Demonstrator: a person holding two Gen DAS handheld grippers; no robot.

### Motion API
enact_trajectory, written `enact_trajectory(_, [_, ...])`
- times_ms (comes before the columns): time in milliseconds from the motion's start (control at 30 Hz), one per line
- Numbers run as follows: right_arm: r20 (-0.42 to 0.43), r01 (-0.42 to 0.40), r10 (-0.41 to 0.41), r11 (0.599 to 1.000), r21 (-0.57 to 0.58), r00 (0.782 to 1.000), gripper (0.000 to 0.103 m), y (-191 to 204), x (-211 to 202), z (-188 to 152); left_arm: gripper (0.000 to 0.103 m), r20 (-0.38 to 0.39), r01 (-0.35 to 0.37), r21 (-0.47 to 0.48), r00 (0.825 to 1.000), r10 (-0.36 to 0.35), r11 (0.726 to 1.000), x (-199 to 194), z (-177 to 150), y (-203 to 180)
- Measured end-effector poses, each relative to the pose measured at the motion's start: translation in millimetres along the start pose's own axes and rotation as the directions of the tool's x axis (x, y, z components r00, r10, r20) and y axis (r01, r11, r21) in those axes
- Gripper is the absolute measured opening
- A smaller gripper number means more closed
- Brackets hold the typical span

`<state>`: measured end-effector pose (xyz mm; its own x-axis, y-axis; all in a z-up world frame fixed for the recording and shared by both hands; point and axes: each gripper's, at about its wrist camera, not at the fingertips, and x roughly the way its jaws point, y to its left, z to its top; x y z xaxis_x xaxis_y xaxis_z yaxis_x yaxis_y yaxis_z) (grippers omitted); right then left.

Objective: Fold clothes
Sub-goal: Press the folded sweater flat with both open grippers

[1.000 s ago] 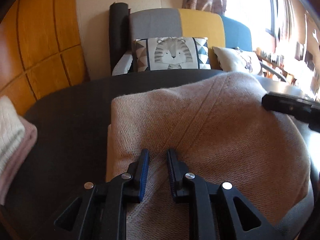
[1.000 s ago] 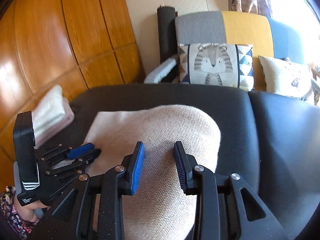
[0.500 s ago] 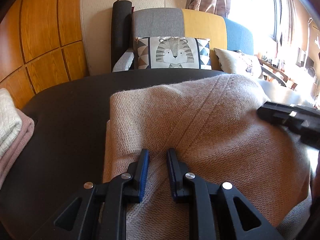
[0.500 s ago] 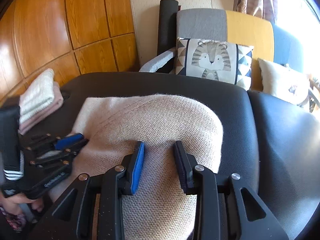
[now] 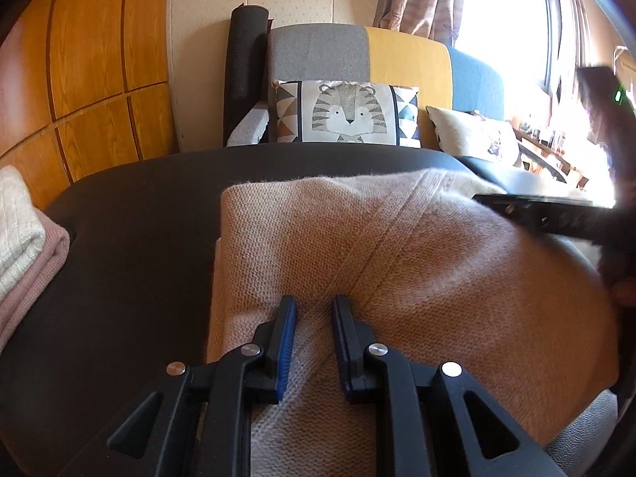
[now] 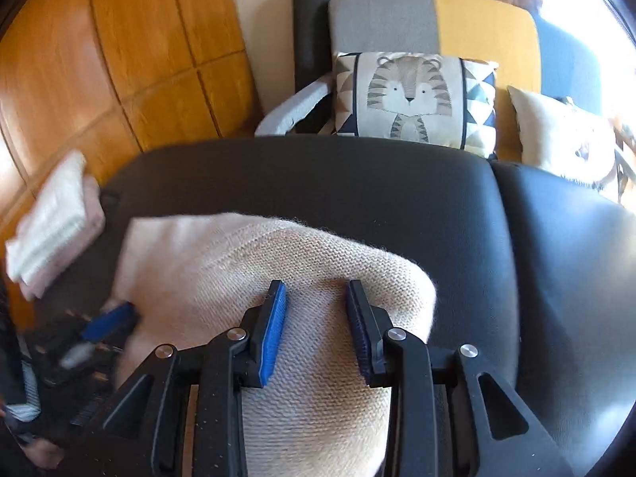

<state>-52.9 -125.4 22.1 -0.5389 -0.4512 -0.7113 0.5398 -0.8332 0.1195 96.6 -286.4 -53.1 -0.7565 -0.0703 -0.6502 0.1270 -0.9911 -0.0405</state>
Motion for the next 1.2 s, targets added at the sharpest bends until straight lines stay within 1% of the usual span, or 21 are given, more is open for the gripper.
enact_trajectory(100, [-0.007,0.015,-0.016,1.000,-0.011,1.000,0.034,3.1,2.5,-1.8,0.018,-0.003,-0.009,-0.002,1.000,0.009,1.000,-3.0,2.7,-0.1])
enact_trajectory(200, [-0.008,0.020,-0.021,1.000,-0.008,1.000,0.035,6.1,2.9,-4.1,0.018,0.006,-0.025,-0.021,1.000,0.025,0.999,-9.3,13.7,-0.7])
enact_trajectory(300, [-0.012,0.014,-0.013,1.000,0.015,1.000,0.035,6.3,2.5,-5.3,0.018,0.019,0.001,-0.059,1.000,0.000,0.998,-11.5,30.0,0.2])
enact_trajectory(367, [-0.022,0.012,-0.012,1.000,-0.002,1.000,0.035,10.6,1.6,-4.8,0.018,0.022,0.000,-0.040,1.000,0.001,0.999,-9.1,41.1,-2.6])
enact_trajectory(467, [-0.030,0.019,-0.020,0.999,-0.042,0.999,0.035,17.5,2.0,-4.7,0.018,0.000,-0.041,0.035,0.999,0.041,0.999,2.4,51.2,-11.4])
enact_trajectory(533, [-0.024,0.036,-0.037,0.997,-0.065,0.999,0.035,22.4,2.0,-6.7,0.018,-0.028,-0.056,0.072,0.998,0.058,0.996,12.8,49.3,-15.2])
enact_trajectory(567, [-0.019,0.045,-0.046,0.996,-0.074,0.999,0.035,24.1,1.9,-8.0,0.018,-0.036,-0.059,0.075,0.997,0.062,0.995,16.6,46.3,-15.0])
enact_trajectory(633, [-0.007,0.063,-0.064,0.994,-0.091,0.998,0.035,27.6,2.0,-10.2,0.019,-0.027,-0.063,0.063,0.998,0.065,0.996,20.4,36.0,-12.5])
enact_trajectory(700, [0.004,0.079,-0.079,0.991,-0.109,0.997,0.035,31.0,2.3,-11.8,0.021,0.001,-0.063,0.042,0.998,0.063,0.997,19.8,26.6,-9.0])
enact_trajectory(767, [0.014,0.095,-0.094,0.987,-0.127,0.995,0.035,34.1,2.4,-13.2,0.022,0.004,-0.061,0.031,0.998,0.061,0.998,19.8,24.4,-7.0])
enact_trajectory(933, [0.018,0.115,-0.113,0.984,-0.137,0.993,0.035,37.3,0.2,-12.2,0.022,0.012,-0.083,0.048,0.996,0.083,0.995,20.7,20.8,-10.3])
enact_trajectory(1000, [0.018,0.127,-0.126,0.981,-0.149,0.992,0.037,38.9,-1.2,-11.3,0.022,0.017,-0.089,0.053,0.996,0.089,0.995,21.0,19.8,-11.1])
enact_trajectory(1033, [0.021,0.146,-0.145,0.977,-0.157,0.989,0.043,40.6,-3.3,-10.5,0.022,0.018,-0.088,0.052,0.996,0.087,0.995,21.0,19.3,-10.7])
enact_trajectory(1067, [0.022,0.165,-0.164,0.974,-0.154,0.986,0.052,41.3,-5.8,-9.7,0.022,0.020,-0.086,0.050,0.996,0.085,0.995,21.0,18.8,-10.1])
enact_trajectory(1100, [0.022,0.183,-0.182,0.972,-0.146,0.983,0.055,41.5,-8.3,-9.0,0.022,0.019,-0.083,0.047,0.996,0.082,0.995,20.8,18.4,-9.3])
enact_trajectory(1133, [0.016,0.183,-0.183,0.974,-0.130,0.983,0.058,41.2,-10.4,-8.1,0.022,0.019,-0.078,0.043,0.997,0.078,0.996,20.9,18.1,-8.3])
enact_trajectory(1200, [-0.003,0.158,-0.159,0.984,-0.088,0.987,0.058,37.3,-15.3,-6.5,0.022,0.018,-0.071,0.035,0.997,0.070,0.997,20.6,17.5,-6.4])
